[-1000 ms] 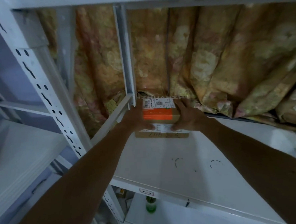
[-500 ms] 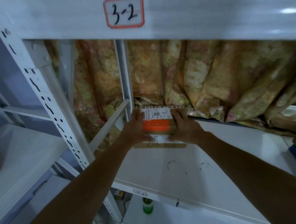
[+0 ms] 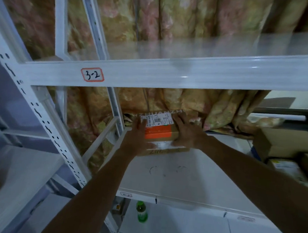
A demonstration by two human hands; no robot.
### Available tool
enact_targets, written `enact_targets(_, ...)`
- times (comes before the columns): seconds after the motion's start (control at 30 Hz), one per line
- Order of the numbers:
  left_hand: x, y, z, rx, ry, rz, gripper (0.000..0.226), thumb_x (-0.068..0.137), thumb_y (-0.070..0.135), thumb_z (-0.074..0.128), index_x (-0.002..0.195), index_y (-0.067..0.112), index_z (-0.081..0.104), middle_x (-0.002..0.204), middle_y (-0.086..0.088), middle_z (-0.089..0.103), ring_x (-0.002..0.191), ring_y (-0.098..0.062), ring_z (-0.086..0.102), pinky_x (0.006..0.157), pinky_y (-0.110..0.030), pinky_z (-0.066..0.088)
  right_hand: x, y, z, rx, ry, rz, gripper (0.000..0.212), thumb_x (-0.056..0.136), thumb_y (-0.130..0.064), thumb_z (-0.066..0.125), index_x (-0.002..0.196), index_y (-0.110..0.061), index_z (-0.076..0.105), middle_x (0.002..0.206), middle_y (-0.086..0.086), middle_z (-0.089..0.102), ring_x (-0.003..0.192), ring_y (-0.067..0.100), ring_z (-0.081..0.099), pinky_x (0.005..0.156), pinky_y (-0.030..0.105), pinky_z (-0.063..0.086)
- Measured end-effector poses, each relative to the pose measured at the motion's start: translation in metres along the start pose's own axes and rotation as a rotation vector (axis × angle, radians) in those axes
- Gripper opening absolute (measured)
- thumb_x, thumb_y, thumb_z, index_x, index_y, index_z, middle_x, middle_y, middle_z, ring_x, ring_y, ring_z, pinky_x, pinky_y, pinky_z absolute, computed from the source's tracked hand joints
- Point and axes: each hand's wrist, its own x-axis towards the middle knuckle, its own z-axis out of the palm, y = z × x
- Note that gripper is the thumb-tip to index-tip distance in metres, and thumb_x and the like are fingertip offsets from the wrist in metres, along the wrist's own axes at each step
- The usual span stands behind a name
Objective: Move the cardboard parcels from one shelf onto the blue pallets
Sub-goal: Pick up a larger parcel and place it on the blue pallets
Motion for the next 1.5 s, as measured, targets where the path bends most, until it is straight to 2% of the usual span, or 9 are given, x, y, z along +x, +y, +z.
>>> enact_targets(0.2,-0.02,0.05,-0.025,-0.027,0.053,0.093,0.125,0.068,0.068,0.079,0.161,0.019,0.011,0.167,-0.012,0.004,0.142,-0.038,0.038,0.107,-0.049,0.044,-0.054,0.008,-0.058,-0.051,0.0,0.086,0.119,0.066,-0.055,0.082,0.153,-0.023,0.007,0.157,0.007,0.011,0.135,0.039,0.038,0.099,0.05,0.047)
enact_targets(0.4,-0.065,0.095,-0.051,-0.069,0.093,0.175,0.118,0.066,0.067,0.081,0.157,0.022,0.021,0.164,-0.005,0.015,0.138,-0.033,0.043,0.108,-0.047,0.044,-0.128,-0.007,-0.1,-0.108,0.049,0.186,0.116,0.073,-0.052,0.08,0.156,-0.018,0.007,0.161,0.008,0.007,0.128,0.04,0.046,0.096,0.046,0.046)
enact_targets(0.53,-0.096,0.113,-0.064,-0.042,0.065,0.194,0.126,0.064,0.079,0.073,0.16,0.024,0.012,0.168,-0.005,0.003,0.146,-0.038,0.03,0.113,-0.054,0.038,-0.175,-0.022,-0.123,-0.176,0.072,0.234,0.121,0.067,-0.062,0.078,0.155,-0.018,0.009,0.162,0.009,0.007,0.14,0.039,0.032,0.107,0.059,0.036)
enact_targets(0.63,-0.12,0.132,-0.077,-0.03,0.068,0.23,0.125,0.066,0.076,0.074,0.16,0.023,0.011,0.168,-0.004,0.001,0.146,-0.039,0.031,0.115,-0.053,0.035,-0.211,-0.032,-0.137,-0.159,0.112,0.267,0.12,0.067,-0.058,0.08,0.155,-0.015,0.01,0.161,0.011,0.01,0.144,0.037,0.025,0.111,0.058,0.031)
enact_targets(0.8,-0.152,0.174,-0.089,-0.06,0.044,0.319,0.125,0.066,0.075,0.075,0.16,0.025,0.009,0.168,0.003,-0.004,0.144,-0.038,0.032,0.114,-0.051,0.035,-0.274,-0.035,-0.156,-0.101,0.174,0.361,0.121,0.066,-0.058,0.082,0.153,-0.016,0.01,0.159,0.012,0.01,0.128,0.041,0.047,0.103,0.052,0.044)
enact_targets(0.93,-0.174,0.218,-0.088,-0.074,0.041,0.384,0.125,0.067,0.076,0.075,0.16,0.026,0.008,0.168,0.004,-0.005,0.146,-0.036,0.027,0.116,-0.05,0.033,-0.328,-0.026,-0.176,-0.114,0.192,0.425,0.118,0.069,-0.054,0.083,0.154,-0.017,0.01,0.159,0.011,0.01,0.13,0.037,0.044,0.104,0.05,0.042)
enact_targets(1.07,-0.189,0.267,-0.086,-0.112,0.044,0.433,0.124,0.068,0.072,0.077,0.16,0.027,0.009,0.167,0.007,-0.005,0.146,-0.032,0.028,0.115,-0.051,0.035,-0.374,-0.008,-0.203,-0.133,0.219,0.477,0.112,0.069,-0.054,0.082,0.151,-0.017,0.016,0.154,0.009,0.019,0.119,0.035,0.052,0.098,0.047,0.046)
enact_targets(1.27,-0.204,0.354,-0.079,-0.113,0.055,0.5,0.127,0.064,0.074,0.077,0.16,0.027,0.009,0.166,0.009,-0.006,0.151,-0.028,0.012,0.119,-0.053,0.027,-0.443,0.038,-0.236,-0.157,0.236,0.524,0.11,0.069,-0.054,0.082,0.15,-0.018,0.017,0.151,0.009,0.02,0.11,0.034,0.057,0.091,0.045,0.049)
enact_targets(1.5,-0.229,0.475,-0.046,-0.153,-0.016,0.534,0.128,0.065,0.072,0.078,0.161,0.025,0.007,0.168,0.003,-0.009,0.151,-0.033,0.018,0.118,-0.057,0.024,-0.532,0.126,-0.263,-0.173,0.203,0.571,0.111,0.069,-0.055,0.082,0.15,-0.018,0.016,0.152,0.008,0.018,0.11,0.034,0.058,0.091,0.046,0.05)
